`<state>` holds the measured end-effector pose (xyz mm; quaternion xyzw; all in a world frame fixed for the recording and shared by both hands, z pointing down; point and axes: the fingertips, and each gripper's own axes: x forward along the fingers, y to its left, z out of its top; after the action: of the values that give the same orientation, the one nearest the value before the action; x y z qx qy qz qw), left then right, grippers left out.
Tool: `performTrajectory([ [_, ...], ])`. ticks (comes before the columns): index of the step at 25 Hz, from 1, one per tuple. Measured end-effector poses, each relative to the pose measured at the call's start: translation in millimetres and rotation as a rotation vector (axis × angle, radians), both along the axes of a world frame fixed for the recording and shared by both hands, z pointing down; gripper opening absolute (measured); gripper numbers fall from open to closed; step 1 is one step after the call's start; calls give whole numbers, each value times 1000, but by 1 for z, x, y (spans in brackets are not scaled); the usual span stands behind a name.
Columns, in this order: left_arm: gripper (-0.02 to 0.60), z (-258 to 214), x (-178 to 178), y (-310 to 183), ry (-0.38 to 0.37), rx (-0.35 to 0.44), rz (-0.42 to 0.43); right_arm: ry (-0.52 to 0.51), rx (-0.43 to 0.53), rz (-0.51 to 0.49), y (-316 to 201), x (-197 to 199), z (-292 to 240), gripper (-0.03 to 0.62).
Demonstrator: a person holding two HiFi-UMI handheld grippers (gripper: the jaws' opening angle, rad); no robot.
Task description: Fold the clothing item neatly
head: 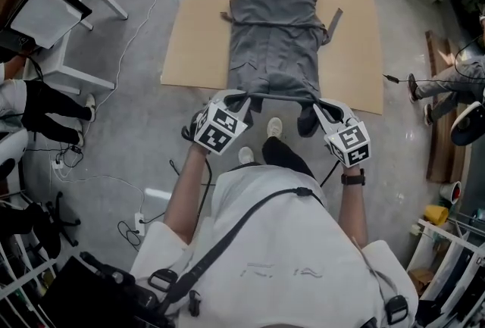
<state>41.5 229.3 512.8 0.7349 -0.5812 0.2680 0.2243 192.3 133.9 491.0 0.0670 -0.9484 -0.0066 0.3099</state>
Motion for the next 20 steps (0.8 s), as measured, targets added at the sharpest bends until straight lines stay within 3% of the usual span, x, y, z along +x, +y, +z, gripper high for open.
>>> performTrajectory([
  [4,17,-22,-18,-35,-28,14,46,-37,34,-25,-36,-19,-20,29],
  [12,17,-74,-65,-118,-53,54,44,-148,89,-87,-119,-65,-62,29],
  [20,17,-116,-107,-216,-86,120,2,-251,59,-68,-216,-106,-90,28],
])
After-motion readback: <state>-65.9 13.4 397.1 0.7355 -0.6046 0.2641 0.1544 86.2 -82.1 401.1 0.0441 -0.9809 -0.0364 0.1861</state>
